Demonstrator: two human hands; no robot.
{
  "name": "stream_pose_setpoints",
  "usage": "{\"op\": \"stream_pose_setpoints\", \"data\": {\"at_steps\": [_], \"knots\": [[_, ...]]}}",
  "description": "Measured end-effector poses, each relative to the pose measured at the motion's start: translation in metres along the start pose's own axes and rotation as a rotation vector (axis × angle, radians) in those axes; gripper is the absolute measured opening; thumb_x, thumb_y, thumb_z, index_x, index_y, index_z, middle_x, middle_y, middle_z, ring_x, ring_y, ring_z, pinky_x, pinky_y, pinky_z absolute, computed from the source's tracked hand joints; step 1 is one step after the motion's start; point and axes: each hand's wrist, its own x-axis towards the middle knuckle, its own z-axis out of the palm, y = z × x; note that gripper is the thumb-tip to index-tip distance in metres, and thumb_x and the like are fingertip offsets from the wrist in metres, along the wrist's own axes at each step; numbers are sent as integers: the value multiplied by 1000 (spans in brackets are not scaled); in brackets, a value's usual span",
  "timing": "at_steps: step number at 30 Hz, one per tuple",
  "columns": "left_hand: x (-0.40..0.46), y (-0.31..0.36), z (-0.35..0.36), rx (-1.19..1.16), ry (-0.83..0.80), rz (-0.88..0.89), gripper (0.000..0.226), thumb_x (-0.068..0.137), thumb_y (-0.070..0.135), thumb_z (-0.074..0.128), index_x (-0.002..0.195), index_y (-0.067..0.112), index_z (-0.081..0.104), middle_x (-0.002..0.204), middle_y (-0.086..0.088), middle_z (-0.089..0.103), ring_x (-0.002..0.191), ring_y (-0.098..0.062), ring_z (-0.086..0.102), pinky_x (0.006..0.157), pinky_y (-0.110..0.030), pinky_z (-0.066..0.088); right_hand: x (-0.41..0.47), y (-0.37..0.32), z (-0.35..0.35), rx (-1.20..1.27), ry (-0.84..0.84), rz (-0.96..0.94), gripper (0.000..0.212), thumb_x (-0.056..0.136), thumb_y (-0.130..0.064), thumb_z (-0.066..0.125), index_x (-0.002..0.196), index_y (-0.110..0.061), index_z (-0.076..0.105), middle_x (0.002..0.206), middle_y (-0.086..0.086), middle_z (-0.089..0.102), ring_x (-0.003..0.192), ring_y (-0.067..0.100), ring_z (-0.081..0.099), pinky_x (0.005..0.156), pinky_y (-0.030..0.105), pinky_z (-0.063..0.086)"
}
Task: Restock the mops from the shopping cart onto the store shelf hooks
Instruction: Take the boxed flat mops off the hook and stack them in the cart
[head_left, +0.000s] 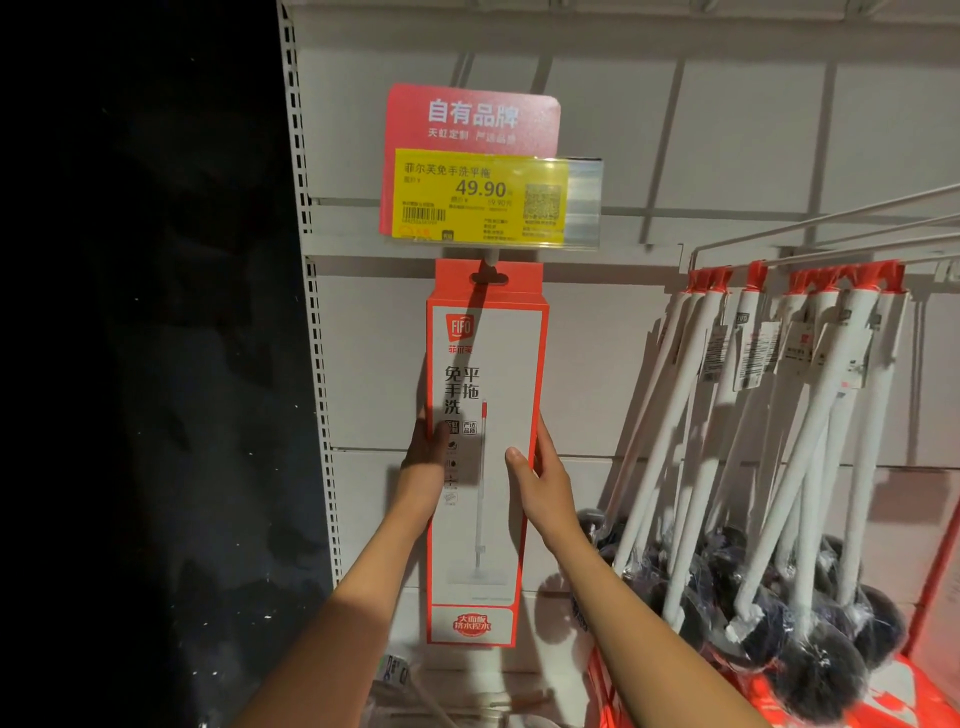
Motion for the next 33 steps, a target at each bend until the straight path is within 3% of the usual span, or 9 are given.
{"op": "stream_pose_setpoints", "data": {"at_steps": [2,6,9,13,15,19,24,28,33], "knots": [[-2,2,1,17,-6,1,77,92,72,31,156,30,28,150,-3,50,133,-28,52,110,-44,42,0,-1,0,-4,0,6,64,102,-28,55,157,-35,25,157,-14,39,143,10,39,117,32,36],[-3,-2,-1,56,-40,19,81,88,77,34,156,32,29,153,-1,47,138,-26,47,115,-51,38,-3,-9,-1,-27,2,44,62,102,-23,53,157,-30,27,154,-12,43,138,12,44,113,29,38],[-7,-11,-6,86,-73,-12,59,100,61,40,154,38,31,150,1,52,134,-24,52,113,-49,42,-8,-13,-1,-58,-8,82,56,101,-21,53,153,-24,35,144,-10,51,133,17,50,105,26,41],[-28,-13,-14,118,-74,-61,42,104,39,42,146,37,44,132,3,62,119,-22,59,107,-41,46,-18,-16,-1,-74,25,139,61,101,-28,56,155,-16,32,152,2,47,141,23,43,115,39,37],[-41,-12,-17,134,-89,-59,39,105,43,39,142,35,47,130,5,62,120,-20,59,107,-43,45,-29,-23,-1,-72,65,143,63,101,-30,56,156,-15,30,155,3,43,144,23,39,118,41,34],[-72,-5,-24,141,-115,8,49,105,52,35,151,37,38,149,11,51,139,-15,46,116,-48,36,-58,-45,-4,-80,120,77,63,101,-29,56,156,-16,29,159,2,36,146,19,33,119,37,31],[-121,13,-41,191,-137,97,48,104,55,36,151,52,31,157,16,40,145,-13,36,119,-46,33,-111,-80,-13,-118,133,-16,56,101,-27,57,153,-23,37,154,-6,41,140,9,37,117,32,33],[-175,23,-53,363,-129,184,50,101,59,35,151,56,25,160,17,33,148,-12,31,120,-46,31,-162,-95,-27,-297,144,-66,57,101,-33,56,153,-21,36,157,1,39,142,20,39,120,39,30],[-242,26,-62,590,-172,245,58,99,64,35,152,58,14,167,13,14,154,-11,12,122,-43,20,-230,-104,-43,-486,157,-88,60,101,-40,53,155,-23,34,163,-3,29,151,11,20,121,29,18]]}}
